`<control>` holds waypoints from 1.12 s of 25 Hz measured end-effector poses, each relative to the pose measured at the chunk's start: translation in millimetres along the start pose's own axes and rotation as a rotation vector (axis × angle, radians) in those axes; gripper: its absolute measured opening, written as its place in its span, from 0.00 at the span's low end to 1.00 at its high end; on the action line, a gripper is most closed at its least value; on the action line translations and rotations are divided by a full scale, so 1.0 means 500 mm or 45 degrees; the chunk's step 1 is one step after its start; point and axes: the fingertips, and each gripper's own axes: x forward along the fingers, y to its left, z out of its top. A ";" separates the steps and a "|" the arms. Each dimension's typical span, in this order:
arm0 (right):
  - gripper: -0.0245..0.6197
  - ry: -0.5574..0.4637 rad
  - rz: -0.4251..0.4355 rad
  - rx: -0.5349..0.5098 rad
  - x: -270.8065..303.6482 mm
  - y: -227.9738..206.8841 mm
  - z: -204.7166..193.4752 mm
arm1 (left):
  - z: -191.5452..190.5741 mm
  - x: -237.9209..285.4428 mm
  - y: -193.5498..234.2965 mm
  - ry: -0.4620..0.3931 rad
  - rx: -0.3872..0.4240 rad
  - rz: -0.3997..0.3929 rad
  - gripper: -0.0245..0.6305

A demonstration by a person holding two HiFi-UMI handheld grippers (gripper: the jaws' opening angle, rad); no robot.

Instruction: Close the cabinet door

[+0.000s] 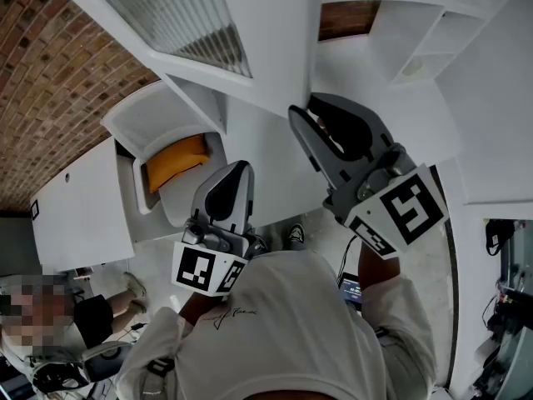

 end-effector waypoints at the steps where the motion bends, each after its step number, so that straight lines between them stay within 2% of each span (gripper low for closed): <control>1: 0.15 -0.001 -0.002 0.003 0.000 -0.005 0.000 | 0.000 0.000 0.001 0.001 0.001 0.006 0.06; 12: 0.17 -0.015 -0.001 0.020 0.012 -0.055 0.000 | -0.009 0.008 0.009 0.020 0.011 0.049 0.06; 28: 0.18 -0.008 0.026 0.046 0.057 -0.121 0.008 | -0.009 0.038 0.029 0.033 0.003 0.058 0.06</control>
